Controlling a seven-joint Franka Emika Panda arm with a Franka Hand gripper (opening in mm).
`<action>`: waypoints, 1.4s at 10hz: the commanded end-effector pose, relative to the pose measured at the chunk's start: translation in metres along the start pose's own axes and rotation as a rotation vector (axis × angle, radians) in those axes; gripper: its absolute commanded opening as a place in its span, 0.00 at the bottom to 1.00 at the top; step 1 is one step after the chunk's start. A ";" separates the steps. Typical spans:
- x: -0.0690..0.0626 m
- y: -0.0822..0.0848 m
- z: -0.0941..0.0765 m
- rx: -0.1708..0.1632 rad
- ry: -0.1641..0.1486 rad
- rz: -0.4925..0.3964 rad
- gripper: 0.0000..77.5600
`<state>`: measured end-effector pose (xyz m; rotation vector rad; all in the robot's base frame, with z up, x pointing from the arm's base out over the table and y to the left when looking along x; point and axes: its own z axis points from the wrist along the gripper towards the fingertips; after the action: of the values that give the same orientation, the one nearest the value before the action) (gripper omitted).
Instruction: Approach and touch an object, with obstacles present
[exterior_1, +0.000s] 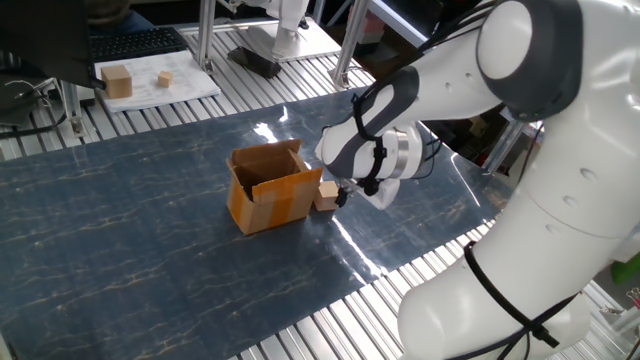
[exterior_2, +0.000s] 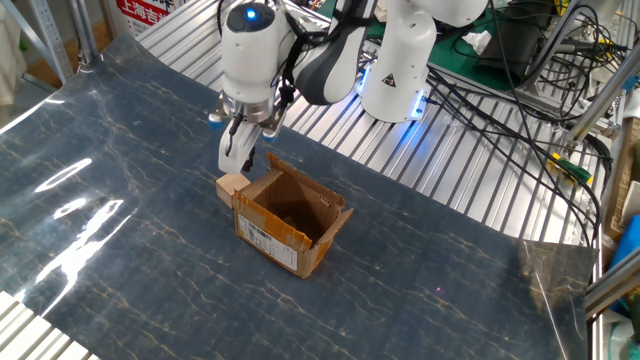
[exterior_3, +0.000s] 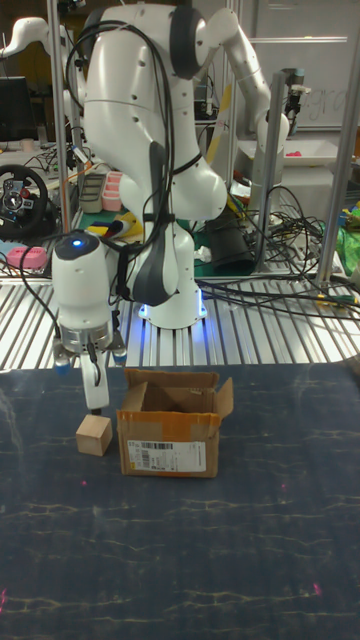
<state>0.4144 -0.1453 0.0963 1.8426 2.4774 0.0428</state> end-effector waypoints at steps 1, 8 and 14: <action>-0.003 0.007 0.004 -0.010 -0.010 -0.014 0.00; -0.016 0.038 -0.009 -0.003 -0.012 -0.024 0.00; -0.013 0.035 -0.050 0.029 0.004 -0.138 0.00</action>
<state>0.4506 -0.1470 0.1383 1.7305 2.5729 0.0121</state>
